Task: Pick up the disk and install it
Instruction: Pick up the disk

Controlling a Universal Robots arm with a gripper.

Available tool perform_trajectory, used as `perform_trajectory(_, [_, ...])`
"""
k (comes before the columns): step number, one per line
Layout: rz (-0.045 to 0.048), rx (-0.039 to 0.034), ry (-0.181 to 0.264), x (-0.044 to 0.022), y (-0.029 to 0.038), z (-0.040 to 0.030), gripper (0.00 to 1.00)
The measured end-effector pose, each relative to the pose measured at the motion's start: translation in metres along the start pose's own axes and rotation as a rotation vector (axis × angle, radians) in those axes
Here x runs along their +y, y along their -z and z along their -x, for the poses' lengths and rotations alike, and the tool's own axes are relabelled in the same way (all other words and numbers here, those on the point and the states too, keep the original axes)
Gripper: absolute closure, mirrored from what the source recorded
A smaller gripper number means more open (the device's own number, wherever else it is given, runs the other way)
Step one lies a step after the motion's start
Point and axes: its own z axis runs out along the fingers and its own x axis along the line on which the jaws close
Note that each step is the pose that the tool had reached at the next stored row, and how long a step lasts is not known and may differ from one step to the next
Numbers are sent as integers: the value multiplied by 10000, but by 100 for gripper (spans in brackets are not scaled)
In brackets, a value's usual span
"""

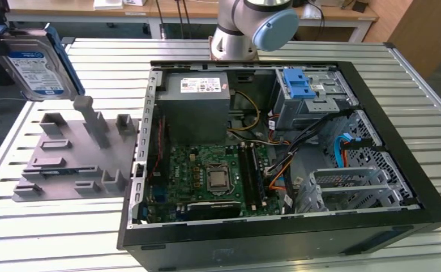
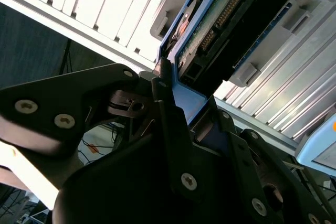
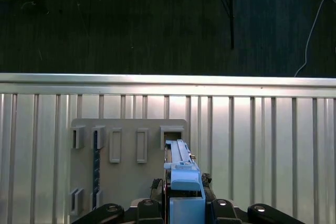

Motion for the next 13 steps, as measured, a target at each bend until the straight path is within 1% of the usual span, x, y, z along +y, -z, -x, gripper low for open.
perform_trajectory(13, [0, 0, 0, 2, 80, 2, 64])
